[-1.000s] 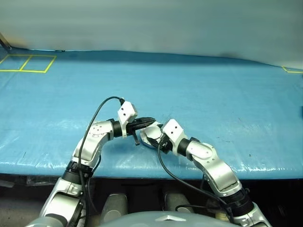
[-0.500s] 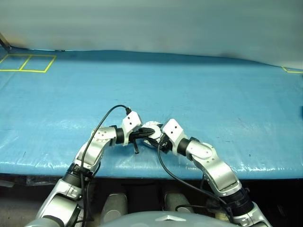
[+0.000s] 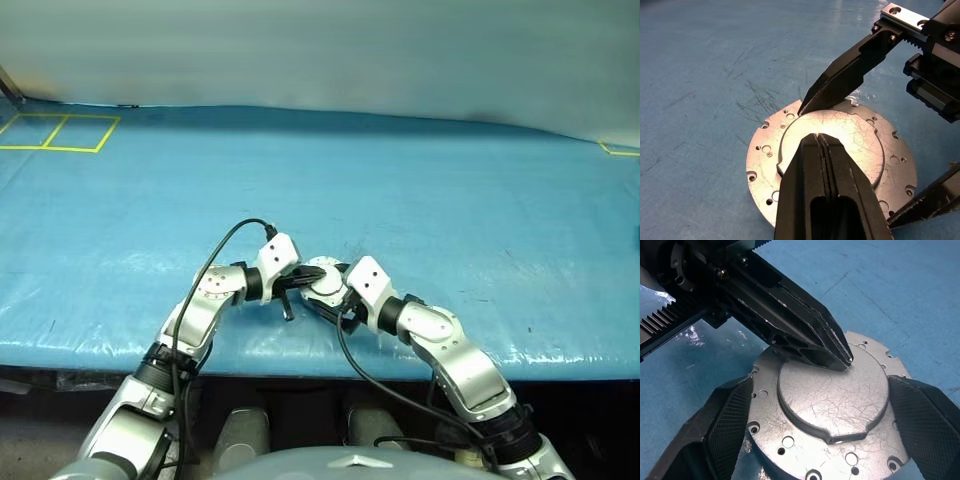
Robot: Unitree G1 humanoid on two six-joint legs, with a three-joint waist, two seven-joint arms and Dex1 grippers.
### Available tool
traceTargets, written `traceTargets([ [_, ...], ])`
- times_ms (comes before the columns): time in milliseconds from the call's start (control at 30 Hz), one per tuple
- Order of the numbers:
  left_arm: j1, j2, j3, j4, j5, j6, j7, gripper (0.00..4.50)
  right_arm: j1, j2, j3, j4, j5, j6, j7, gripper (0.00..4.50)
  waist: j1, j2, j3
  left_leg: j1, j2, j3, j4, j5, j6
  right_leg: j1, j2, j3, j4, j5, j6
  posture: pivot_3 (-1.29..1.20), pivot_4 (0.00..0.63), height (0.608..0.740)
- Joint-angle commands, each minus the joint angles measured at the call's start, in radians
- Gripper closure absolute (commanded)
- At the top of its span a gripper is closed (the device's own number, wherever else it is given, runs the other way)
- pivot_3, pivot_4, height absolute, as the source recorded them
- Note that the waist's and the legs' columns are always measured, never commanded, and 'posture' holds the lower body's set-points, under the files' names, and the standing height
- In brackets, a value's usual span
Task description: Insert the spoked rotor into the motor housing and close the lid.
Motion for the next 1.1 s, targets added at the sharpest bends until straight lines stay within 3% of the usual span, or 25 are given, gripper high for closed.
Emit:
traceTargets([
  [33, 0.027, 0.017, -0.007, 0.015, 0.016, 0.030, 0.001, 4.50, 0.004, 0.012, -0.047, -0.031, 0.021, -0.031, -0.012, 0.04, 0.000, 0.000, 0.001, 0.000, 0.000, 0.000, 0.000, 0.000, 0.000, 0.000, 0.000, 0.000, 0.000, 0.000, 0.000, 0.00, 0.150, 0.740],
  [300, 0.032, 0.006, -0.018, 0.010, 0.018, 0.029, 0.001, 4.50, 0.044, 0.022, -0.204, -0.202, 0.222, -0.007, 0.039, 0.04, 0.001, 0.000, 0.007, -0.001, 0.000, 0.000, 0.000, 0.000, 0.000, 0.000, 0.000, 0.000, 0.000, 0.000, 0.001, 0.00, 0.150, 0.740],
  [500, 0.032, 0.002, -0.026, 0.029, 0.026, 0.012, -0.001, 4.50, 0.121, 0.089, -0.457, -0.176, 0.576, 0.314, -0.047, 0.04, 0.004, 0.000, 0.007, -0.001, -0.001, -0.001, -0.001, 0.000, 0.000, 0.000, -0.001, 0.000, -0.001, -0.001, 0.001, 0.00, 0.150, 0.740],
  [533, 0.032, 0.001, -0.025, 0.030, 0.025, 0.011, 0.000, 4.50, 0.127, 0.114, -0.531, -0.125, 0.717, 0.418, -0.081, 0.04, 0.004, 0.000, 0.007, -0.001, -0.001, -0.001, -0.001, 0.000, 0.000, 0.000, -0.001, 0.000, -0.001, -0.001, 0.001, 0.00, 0.150, 0.740],
  [633, 0.035, 0.000, -0.023, 0.032, 0.026, 0.006, 0.004, 4.50, 0.159, 0.139, -0.629, -0.040, 0.861, 0.570, -0.143, 0.04, 0.005, 0.002, 0.008, -0.001, -0.001, -0.001, -0.001, 0.000, 0.000, 0.000, -0.001, 0.000, 0.000, -0.001, 0.000, 0.00, 0.150, 0.740],
  [767, 0.032, 0.004, 0.009, 0.052, 0.010, 0.001, 0.010, 4.50, 0.190, 0.158, -0.639, 0.004, 0.939, 0.637, -0.169, 0.04, 0.001, 0.004, 0.008, -0.001, -0.001, 0.000, -0.001, 0.000, 0.000, 0.000, -0.001, 0.000, 0.000, -0.001, 0.000, 0.00, 0.150, 0.740],
  [1100, 0.050, 0.039, 0.035, 0.044, 0.010, 0.003, 0.006, 4.50, 0.148, 0.222, -0.502, 0.051, 0.920, 0.614, -0.196, 0.04, -0.006, 0.004, 0.008, -0.001, 0.002, -0.001, -0.002, 0.000, 0.000, -0.001, 0.001, 0.000, 0.000, -0.001, 0.000, 0.00, 0.150, 0.740],
])
